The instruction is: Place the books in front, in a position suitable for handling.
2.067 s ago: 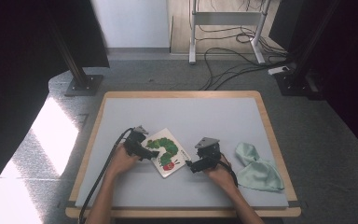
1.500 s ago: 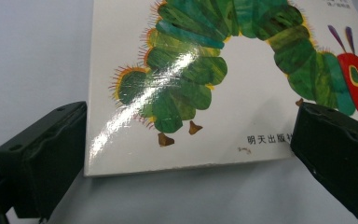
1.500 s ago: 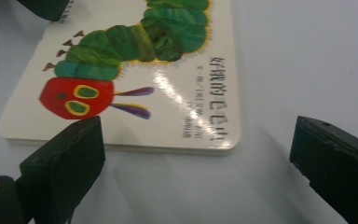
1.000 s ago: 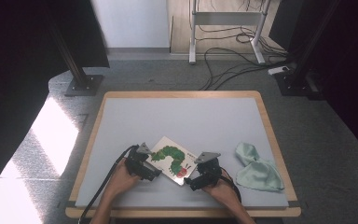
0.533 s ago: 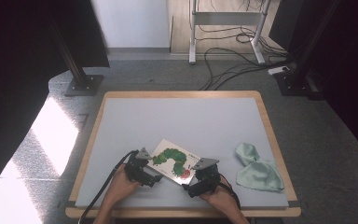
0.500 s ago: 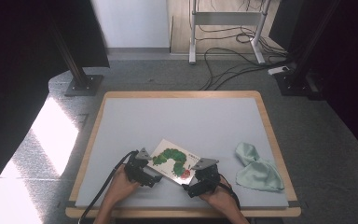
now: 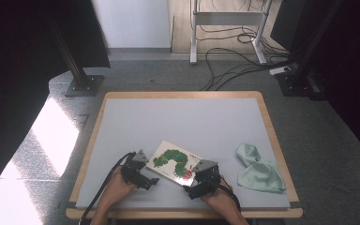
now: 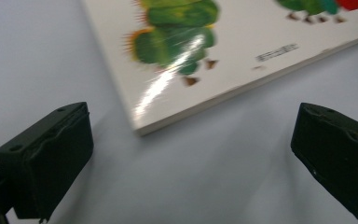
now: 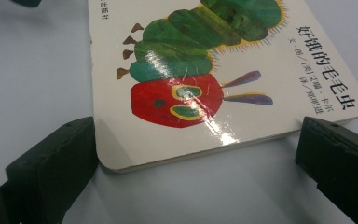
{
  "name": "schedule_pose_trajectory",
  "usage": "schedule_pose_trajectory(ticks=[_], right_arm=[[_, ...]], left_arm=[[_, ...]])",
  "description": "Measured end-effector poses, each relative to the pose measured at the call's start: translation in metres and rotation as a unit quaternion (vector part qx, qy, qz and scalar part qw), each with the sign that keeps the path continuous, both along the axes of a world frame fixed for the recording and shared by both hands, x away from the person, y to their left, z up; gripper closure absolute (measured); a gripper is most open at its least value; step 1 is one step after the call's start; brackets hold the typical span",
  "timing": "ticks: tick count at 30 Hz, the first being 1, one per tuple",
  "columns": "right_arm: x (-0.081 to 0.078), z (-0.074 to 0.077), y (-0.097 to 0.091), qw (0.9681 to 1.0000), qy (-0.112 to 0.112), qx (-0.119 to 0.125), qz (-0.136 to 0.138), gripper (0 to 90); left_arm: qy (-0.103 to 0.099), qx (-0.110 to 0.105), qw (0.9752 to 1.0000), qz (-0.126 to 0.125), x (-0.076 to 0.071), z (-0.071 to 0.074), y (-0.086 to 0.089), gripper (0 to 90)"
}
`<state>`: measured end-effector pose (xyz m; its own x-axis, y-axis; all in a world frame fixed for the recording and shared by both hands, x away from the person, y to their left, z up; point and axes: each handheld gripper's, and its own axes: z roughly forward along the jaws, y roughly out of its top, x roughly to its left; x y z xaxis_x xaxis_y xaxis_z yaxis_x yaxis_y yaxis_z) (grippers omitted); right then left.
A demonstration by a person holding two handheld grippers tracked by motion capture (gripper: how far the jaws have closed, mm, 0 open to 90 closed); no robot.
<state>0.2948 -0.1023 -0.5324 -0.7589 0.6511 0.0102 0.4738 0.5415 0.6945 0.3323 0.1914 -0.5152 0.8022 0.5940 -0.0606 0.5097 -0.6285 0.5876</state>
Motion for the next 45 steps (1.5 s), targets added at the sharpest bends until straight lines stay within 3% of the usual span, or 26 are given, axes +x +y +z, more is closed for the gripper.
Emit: schedule_pose_trajectory(ticks=[5, 6, 9, 10, 12, 14, 18, 24, 30, 34, 38, 42, 45], right_arm=[[0.005, 0.001, -0.007, 1.0, -0.001, -0.001, -0.008, 0.4], [0.008, 0.001, -0.011, 0.9999, -0.002, -0.001, -0.013, 1.0], [0.012, 0.001, -0.016, 0.9998, -0.002, -0.002, -0.02, 1.0], [0.015, 0.001, -0.021, 0.9996, -0.002, -0.002, -0.027, 1.0], [0.018, 0.001, -0.024, 0.9995, -0.001, -0.003, -0.03, 1.0], [0.024, 0.0, -0.031, 0.9992, -0.003, 0.0, -0.041, 1.6], [0.031, 0.0, -0.039, 0.9988, -0.004, 0.001, -0.05, 2.3], [0.042, 0.0, -0.047, 0.9983, -0.004, 0.0, -0.059, 2.3], [0.053, 0.0, -0.058, 0.9974, -0.007, 0.002, -0.072, 2.4], [0.056, 0.003, -0.061, 0.9983, -0.005, -0.004, -0.058, 4.3], [0.061, 0.012, -0.068, 0.9988, -0.004, 0.032, -0.038, 8.8], [0.072, 0.014, -0.062, 0.9988, 0.006, 0.041, -0.024, 6.3], [0.081, 0.012, -0.056, 0.9986, 0.011, 0.042, -0.03, 3.5]], left_arm=[[-0.014, -0.007, 0.9993, 0.035, 0.012, 0.005, 0.019, 0.0], [-0.022, -0.017, 0.9982, 0.053, 0.02, 0.005, 0.027, 0.0], [-0.033, -0.018, 0.997, 0.067, 0.026, 0.005, 0.032, 0.0], [-0.047, -0.018, 0.9956, 0.079, 0.033, 0.002, 0.034, 0.0], [-0.047, -0.01, 0.9957, 0.079, 0.035, 0.001, 0.034, 0.0], [-0.051, 0.019, 0.9951, 0.082, 0.044, -0.004, 0.032, 0.0], [-0.049, 0.013, 0.9956, 0.08, 0.051, -0.008, 0.028, 0.0], [-0.043, -0.006, 0.998, 0.045, 0.045, -0.011, 0.013, 0.0], [-0.047, -0.01, 0.9978, 0.045, 0.041, -0.012, 0.006, 0.0], [-0.048, -0.012, 0.9977, 0.045, 0.04, -0.012, 0.004, 0.0], [-0.058, -0.012, 0.9977, 0.034, 0.037, -0.013, -0.002, 0.0], [-0.067, -0.012, 0.9974, 0.023, 0.034, -0.012, -0.007, 1.2], [-0.07, -0.014, 0.9973, 0.018, 0.032, -0.012, -0.01, 2.8]])
